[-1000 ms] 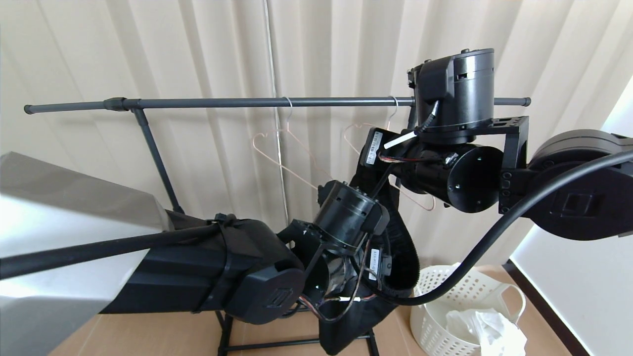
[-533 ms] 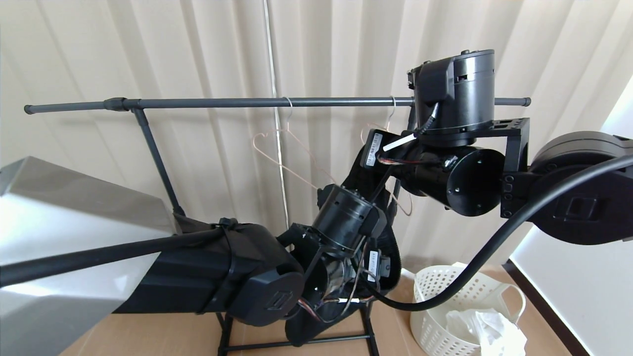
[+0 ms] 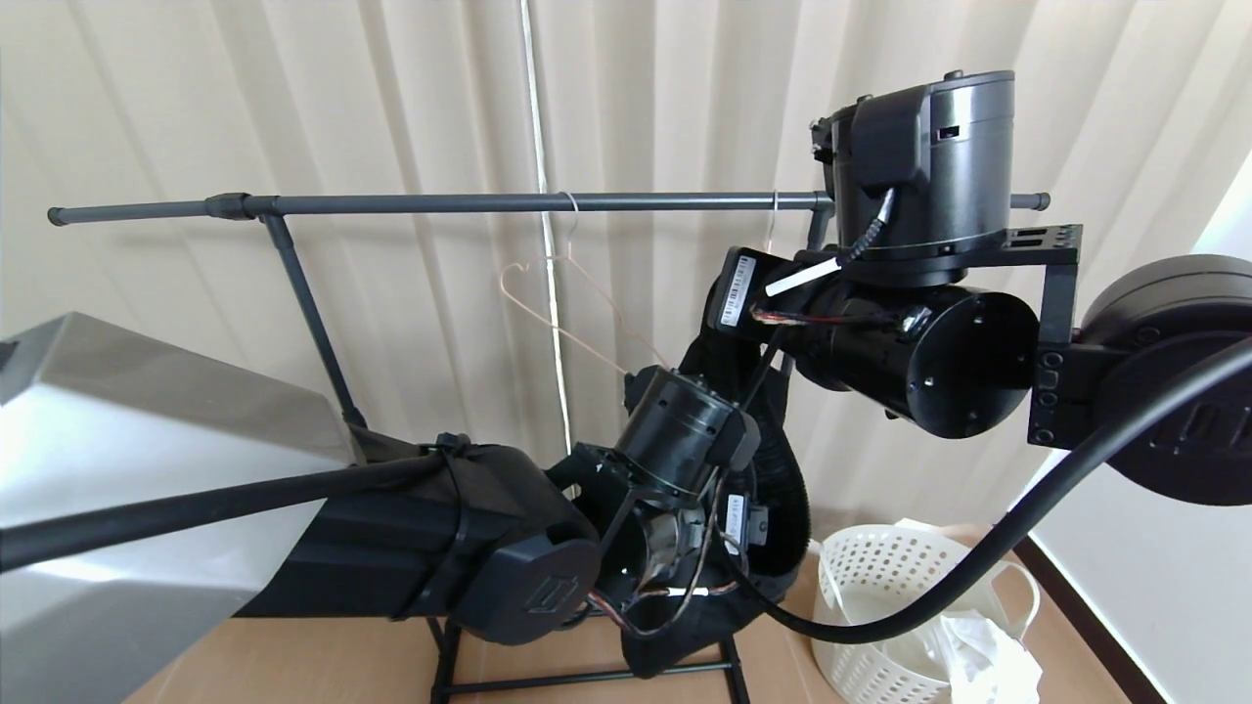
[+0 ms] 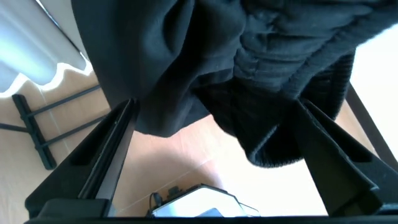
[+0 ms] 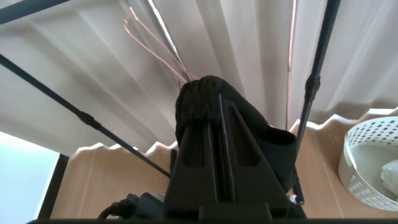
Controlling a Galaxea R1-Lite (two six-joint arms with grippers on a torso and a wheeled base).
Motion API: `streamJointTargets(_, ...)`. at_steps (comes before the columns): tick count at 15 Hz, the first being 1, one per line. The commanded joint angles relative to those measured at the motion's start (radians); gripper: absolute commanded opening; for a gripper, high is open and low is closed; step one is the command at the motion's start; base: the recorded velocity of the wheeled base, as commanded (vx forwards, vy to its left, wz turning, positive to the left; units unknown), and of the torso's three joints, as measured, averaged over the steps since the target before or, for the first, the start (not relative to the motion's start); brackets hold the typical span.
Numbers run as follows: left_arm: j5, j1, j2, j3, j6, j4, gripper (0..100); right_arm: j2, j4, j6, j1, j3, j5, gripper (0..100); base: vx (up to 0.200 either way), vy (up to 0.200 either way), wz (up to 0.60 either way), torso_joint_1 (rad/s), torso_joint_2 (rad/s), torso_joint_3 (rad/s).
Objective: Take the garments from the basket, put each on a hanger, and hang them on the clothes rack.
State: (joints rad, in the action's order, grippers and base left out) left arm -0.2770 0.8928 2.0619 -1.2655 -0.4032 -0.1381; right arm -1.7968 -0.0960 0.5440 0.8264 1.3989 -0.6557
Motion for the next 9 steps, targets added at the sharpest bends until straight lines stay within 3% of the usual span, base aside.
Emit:
streamJointTargets(1,-0.007,0.000,-0.002,0.002,0.000,0.000,100,0.008,-0.001,0.001,0.002,0.003,-0.016,0,0.000,0.000,0.00,0.000,0.00,0.000)
streamJointTargets(3,-0.025,-0.006,0.004,0.041,0.010,0.002,100,0.017,-0.001,0.001,0.002,0.003,-0.028,0,0.000,0.000,0.00,0.000,0.00,0.000)
streamJointTargets(5,-0.102,-0.009,0.041,0.086,0.014,-0.008,100,0.025,-0.001,0.001,-0.001,0.003,-0.028,0,0.000,0.000,0.00,0.000,0.00,0.000)
streamJointTargets(6,-0.205,-0.008,0.101,0.100,0.009,-0.011,100,0.027,-0.001,0.001,-0.004,0.003,-0.028,0,0.000,0.000,0.00,0.000,0.00,0.000)
streamJointTargets(7,-0.251,-0.009,0.124,0.109,0.004,-0.015,100,0.027,-0.001,0.001,-0.009,0.003,-0.030,0,0.000,0.000,0.00,0.000,0.00,0.000)
streamJointTargets(9,-0.258,-0.005,0.093,0.181,0.006,-0.049,100,0.027,-0.001,0.001,-0.061,0.003,-0.030,0,0.000,0.000,0.00,0.000,0.00,0.000)
